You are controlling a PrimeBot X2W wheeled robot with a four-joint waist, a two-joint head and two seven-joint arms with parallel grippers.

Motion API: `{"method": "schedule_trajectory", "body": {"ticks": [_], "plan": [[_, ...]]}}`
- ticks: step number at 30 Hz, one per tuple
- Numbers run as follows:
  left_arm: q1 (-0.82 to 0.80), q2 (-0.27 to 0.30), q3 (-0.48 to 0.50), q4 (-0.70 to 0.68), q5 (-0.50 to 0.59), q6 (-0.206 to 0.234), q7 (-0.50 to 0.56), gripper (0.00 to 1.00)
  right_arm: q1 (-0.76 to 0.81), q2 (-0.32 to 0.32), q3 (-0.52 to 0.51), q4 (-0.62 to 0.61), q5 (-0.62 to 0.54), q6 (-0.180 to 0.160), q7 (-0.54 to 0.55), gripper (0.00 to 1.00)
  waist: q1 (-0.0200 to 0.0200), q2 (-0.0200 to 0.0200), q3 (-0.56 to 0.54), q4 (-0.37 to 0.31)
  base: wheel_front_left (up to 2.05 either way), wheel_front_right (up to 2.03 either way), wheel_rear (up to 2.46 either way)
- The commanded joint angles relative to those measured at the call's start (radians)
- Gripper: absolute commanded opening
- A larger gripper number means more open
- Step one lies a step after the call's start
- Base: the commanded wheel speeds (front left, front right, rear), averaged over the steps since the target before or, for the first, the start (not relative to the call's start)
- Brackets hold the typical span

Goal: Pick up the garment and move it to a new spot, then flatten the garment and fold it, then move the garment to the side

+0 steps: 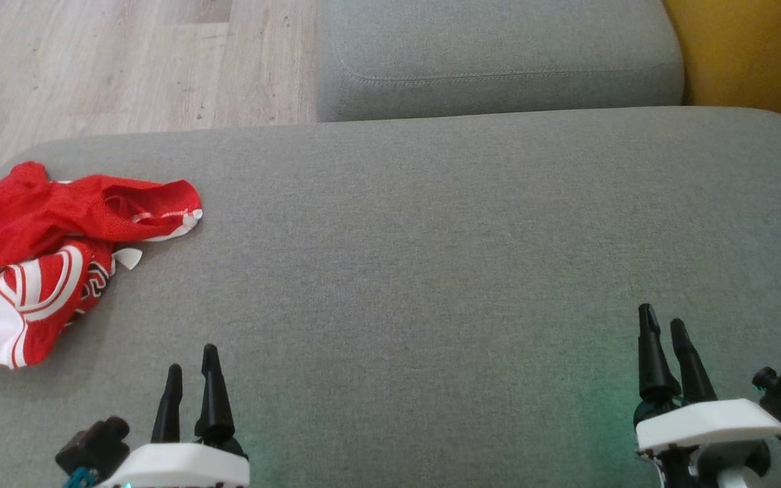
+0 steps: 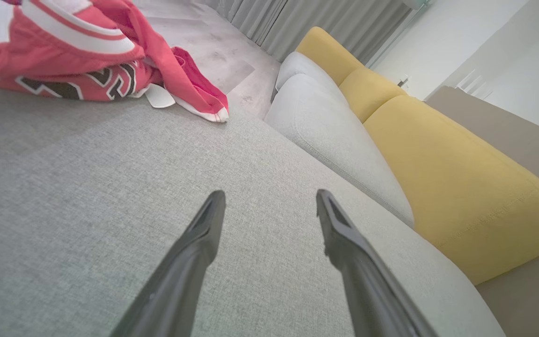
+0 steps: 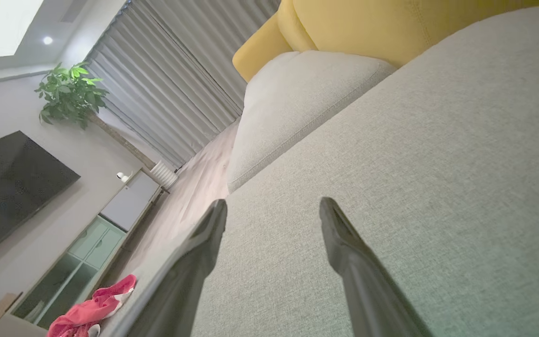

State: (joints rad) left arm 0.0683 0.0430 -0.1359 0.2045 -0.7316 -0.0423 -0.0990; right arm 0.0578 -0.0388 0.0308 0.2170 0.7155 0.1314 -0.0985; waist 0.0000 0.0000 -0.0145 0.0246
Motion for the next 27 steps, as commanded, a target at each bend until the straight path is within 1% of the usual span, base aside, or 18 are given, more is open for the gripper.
{"method": "schedule_trajectory", "body": {"ticks": [1,27], "plan": [[-0.018,0.005,0.008,-0.041,0.038,0.008,-0.016,1.0,-0.02,-0.007,0.024,-0.043,-0.039,0.0,-0.017,1.0,0.0,0.0,-0.001,0.001,0.0,0.0,0.0],[0.015,0.006,-0.008,-0.028,0.311,0.034,-0.09,1.0,-0.005,-0.009,0.072,-0.059,-0.366,-0.001,-0.091,1.0,0.0,0.0,-0.017,0.011,0.0,0.0,0.0]]}}
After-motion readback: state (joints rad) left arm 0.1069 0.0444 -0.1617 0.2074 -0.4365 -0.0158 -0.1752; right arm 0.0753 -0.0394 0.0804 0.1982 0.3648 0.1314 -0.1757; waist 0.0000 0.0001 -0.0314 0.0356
